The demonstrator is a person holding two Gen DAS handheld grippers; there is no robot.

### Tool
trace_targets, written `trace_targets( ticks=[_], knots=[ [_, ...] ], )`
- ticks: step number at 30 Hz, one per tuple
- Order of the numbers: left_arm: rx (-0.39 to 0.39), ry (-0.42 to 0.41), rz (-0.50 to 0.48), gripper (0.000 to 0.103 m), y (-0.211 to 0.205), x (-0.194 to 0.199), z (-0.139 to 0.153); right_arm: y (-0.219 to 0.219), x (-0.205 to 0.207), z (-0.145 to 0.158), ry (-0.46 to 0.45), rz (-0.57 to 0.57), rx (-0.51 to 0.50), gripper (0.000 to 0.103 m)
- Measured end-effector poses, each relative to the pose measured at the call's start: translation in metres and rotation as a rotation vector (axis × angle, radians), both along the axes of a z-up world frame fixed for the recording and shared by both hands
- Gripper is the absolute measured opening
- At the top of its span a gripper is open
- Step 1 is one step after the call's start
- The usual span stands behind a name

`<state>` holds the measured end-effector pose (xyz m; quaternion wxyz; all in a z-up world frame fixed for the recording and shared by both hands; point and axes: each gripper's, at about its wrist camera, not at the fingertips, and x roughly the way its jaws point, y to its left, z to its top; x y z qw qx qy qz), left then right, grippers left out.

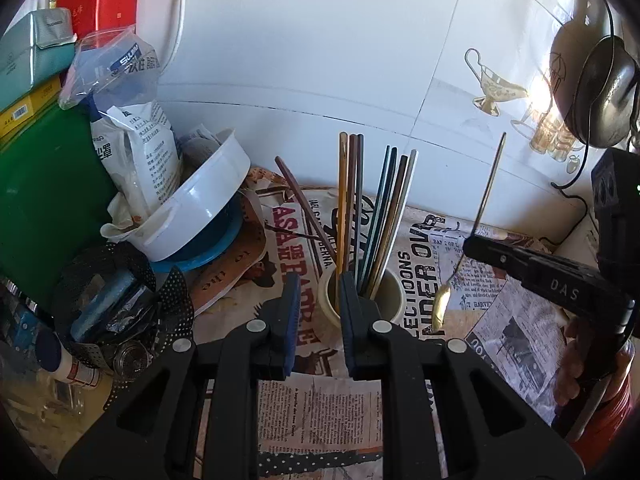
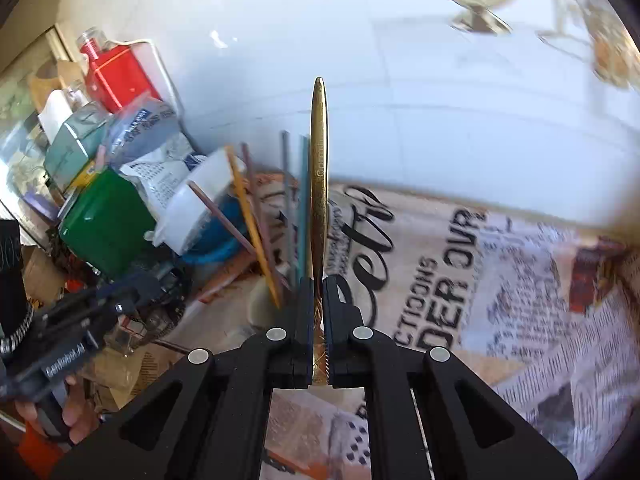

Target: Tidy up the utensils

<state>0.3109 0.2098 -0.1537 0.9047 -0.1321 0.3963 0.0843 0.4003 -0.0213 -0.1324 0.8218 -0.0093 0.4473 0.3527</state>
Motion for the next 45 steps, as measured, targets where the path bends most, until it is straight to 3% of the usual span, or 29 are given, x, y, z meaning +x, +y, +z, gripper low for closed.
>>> trace_targets(
  ticks=[5, 8, 11, 14, 18, 23, 33, 35, 38, 41, 45],
  knots=[
    [0.007, -0.006, 0.031, 0.018, 0.012, -0.013, 0.003, 0.037, -0.001, -0.007, -0.072, 0.030, -0.033, 0.004],
    [0.012, -0.004, 0.045, 0.018, 0.018, -0.020, 0.003, 0.053, 0.003, -0.024, -0.053, 0.037, -0.077, 0.004],
    [0.010, 0.001, 0.055, 0.018, 0.020, -0.025, 0.004, 0.056, 0.004, -0.037, -0.028, 0.046, -0.121, 0.006],
    [0.014, 0.001, 0.059, 0.018, 0.016, -0.026, 0.006, 0.045, -0.005, -0.030, -0.045, 0.057, -0.132, 0.006],
    [0.019, -0.022, 0.058, 0.018, 0.001, -0.030, 0.020, 0.022, -0.021, -0.001, -0.096, 0.073, -0.129, 0.006],
    [0.038, -0.092, 0.052, 0.019, -0.032, -0.043, 0.046, -0.021, -0.051, 0.056, -0.202, 0.077, -0.078, 0.007],
    [0.158, -0.331, 0.021, 0.033, -0.105, -0.108, 0.130, -0.096, -0.140, 0.163, -0.450, 0.060, 0.104, 0.011],
    [0.179, -0.381, 0.009, 0.034, -0.115, -0.124, 0.146, -0.107, -0.160, 0.176, -0.501, 0.035, 0.129, 0.016],
    [0.224, -0.459, -0.006, 0.044, -0.128, -0.153, 0.169, -0.115, -0.189, 0.192, -0.569, -0.006, 0.159, 0.027],
    [0.247, -0.513, -0.021, 0.060, -0.136, -0.180, 0.184, -0.119, -0.219, 0.201, -0.633, -0.061, 0.162, 0.038],
    [0.268, -0.543, -0.034, 0.081, -0.141, -0.214, 0.195, -0.124, -0.255, 0.208, -0.685, -0.136, 0.171, 0.064]
  ],
)
